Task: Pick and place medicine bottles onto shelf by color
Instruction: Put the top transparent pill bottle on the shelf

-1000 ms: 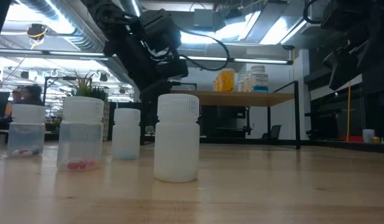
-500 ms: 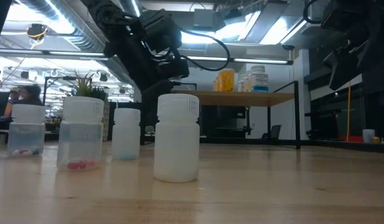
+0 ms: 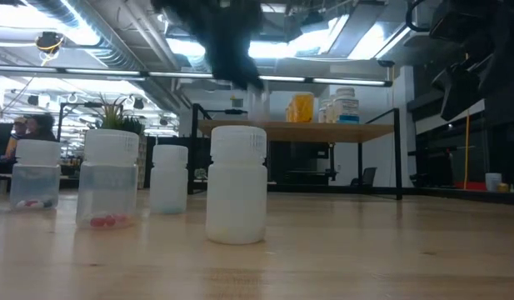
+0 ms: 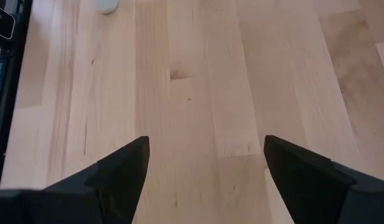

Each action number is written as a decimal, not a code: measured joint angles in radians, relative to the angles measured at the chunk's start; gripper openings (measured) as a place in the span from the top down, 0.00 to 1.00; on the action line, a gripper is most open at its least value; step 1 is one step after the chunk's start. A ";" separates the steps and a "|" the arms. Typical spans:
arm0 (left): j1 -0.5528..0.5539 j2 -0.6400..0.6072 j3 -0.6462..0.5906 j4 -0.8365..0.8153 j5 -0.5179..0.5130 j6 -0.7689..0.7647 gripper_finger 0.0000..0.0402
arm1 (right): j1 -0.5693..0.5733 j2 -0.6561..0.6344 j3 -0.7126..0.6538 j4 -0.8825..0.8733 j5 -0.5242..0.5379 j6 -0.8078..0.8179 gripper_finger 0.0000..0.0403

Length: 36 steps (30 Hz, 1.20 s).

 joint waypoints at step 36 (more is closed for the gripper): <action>0.596 0.131 0.358 -0.262 0.036 0.025 0.71 | 0.000 0.000 0.000 -0.007 0.000 0.000 0.21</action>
